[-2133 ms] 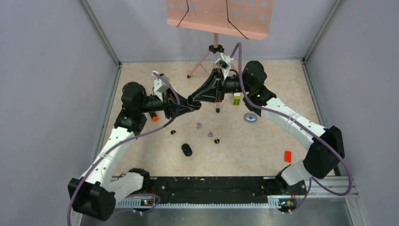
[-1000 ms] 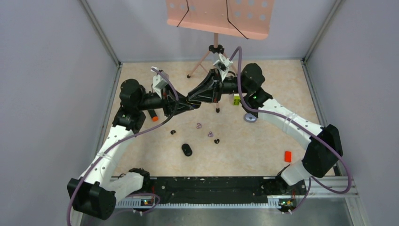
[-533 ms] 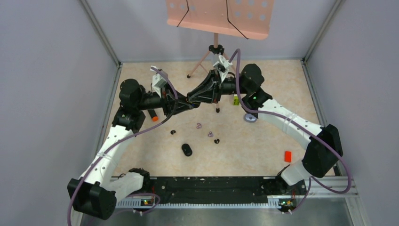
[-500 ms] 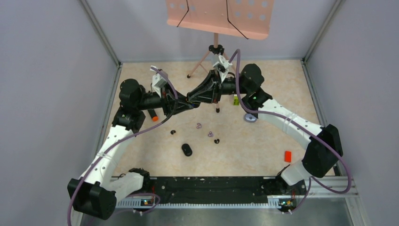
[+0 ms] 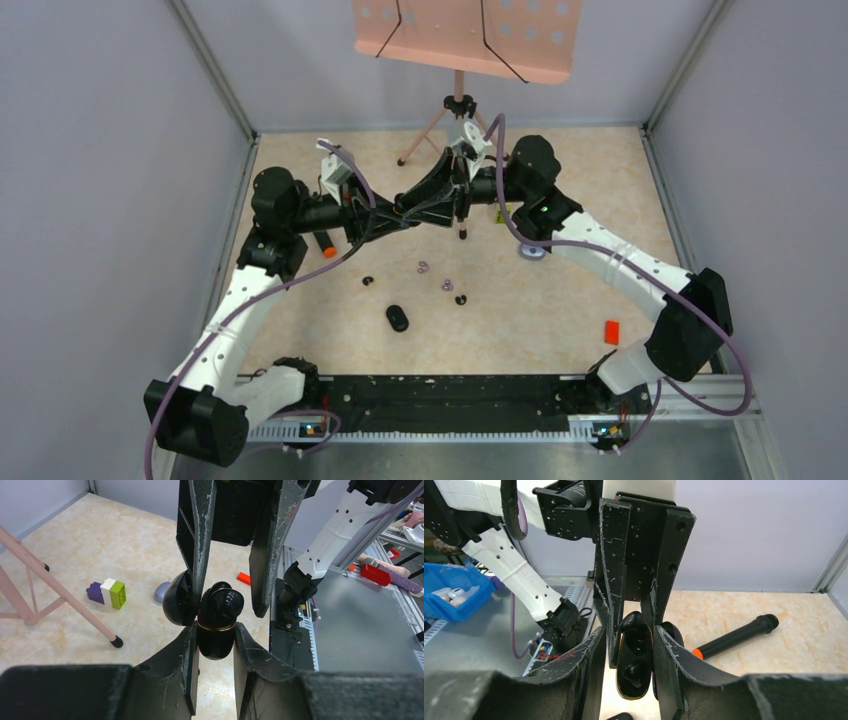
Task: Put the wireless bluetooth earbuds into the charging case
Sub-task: Insert the left earbud into the left side groove of the charging case, then close the charging case with the earbuds inside.
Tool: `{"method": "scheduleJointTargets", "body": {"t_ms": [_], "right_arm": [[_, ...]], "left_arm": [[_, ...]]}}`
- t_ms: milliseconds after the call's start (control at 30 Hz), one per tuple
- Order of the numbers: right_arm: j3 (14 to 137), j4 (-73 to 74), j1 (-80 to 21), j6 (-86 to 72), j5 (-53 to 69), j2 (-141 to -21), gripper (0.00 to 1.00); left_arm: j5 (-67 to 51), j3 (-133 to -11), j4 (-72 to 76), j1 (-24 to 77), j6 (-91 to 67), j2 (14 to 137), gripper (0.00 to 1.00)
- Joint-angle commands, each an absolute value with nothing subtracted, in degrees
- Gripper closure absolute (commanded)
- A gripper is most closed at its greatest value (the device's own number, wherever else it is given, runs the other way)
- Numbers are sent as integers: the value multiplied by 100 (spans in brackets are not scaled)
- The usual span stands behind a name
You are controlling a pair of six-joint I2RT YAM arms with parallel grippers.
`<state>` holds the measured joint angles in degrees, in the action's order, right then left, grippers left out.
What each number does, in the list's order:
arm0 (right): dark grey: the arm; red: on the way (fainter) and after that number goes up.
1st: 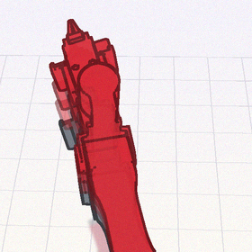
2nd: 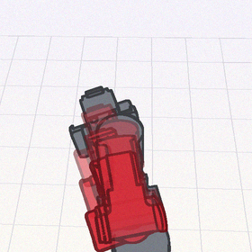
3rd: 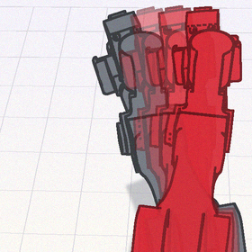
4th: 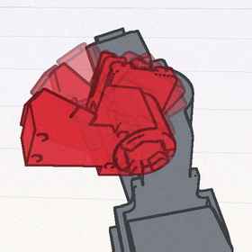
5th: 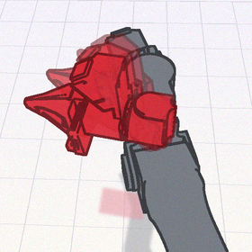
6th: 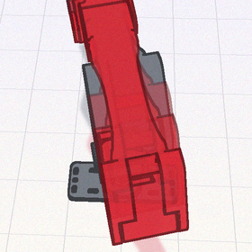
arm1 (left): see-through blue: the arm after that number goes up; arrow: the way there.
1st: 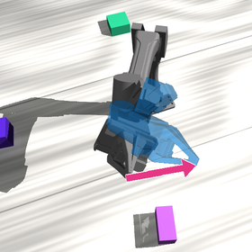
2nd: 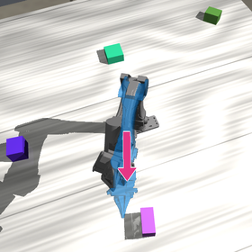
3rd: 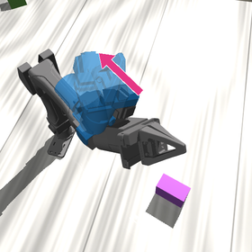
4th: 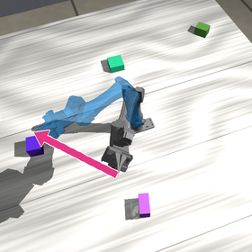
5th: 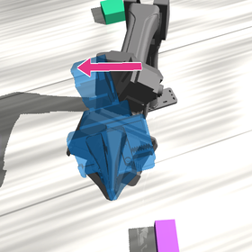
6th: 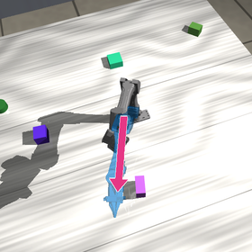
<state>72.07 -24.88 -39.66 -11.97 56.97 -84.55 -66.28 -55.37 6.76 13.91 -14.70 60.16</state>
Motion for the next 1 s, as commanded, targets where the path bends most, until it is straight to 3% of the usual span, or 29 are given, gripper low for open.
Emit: {"method": "scheduleJointTargets", "body": {"t_ms": [0, 200, 467, 733, 967], "right_arm": [[7460, -2223, -4009, -839, 5545, -8253, 60], [7797, -2146, -4023, -853, 5478, -8242, 50], [8471, -1264, -4031, -631, 5189, -8357, 48], [8412, 248, -4114, -244, 4802, -8319, 38], [8343, 187, -4216, -426, 4713, -8456, 36]], "left_arm": [[-6821, -5663, 1019, 1415, -1424, 5853, 100], [-6795, -5545, 1052, 1415, -1423, 5829, 100], [-6626, -5334, 1254, 1415, -1436, 5819, 100], [-6213, -5023, 1725, 1422, -1637, 5818, 100], [-6251, -4960, 1794, 1423, -1646, 5790, 100]]}}
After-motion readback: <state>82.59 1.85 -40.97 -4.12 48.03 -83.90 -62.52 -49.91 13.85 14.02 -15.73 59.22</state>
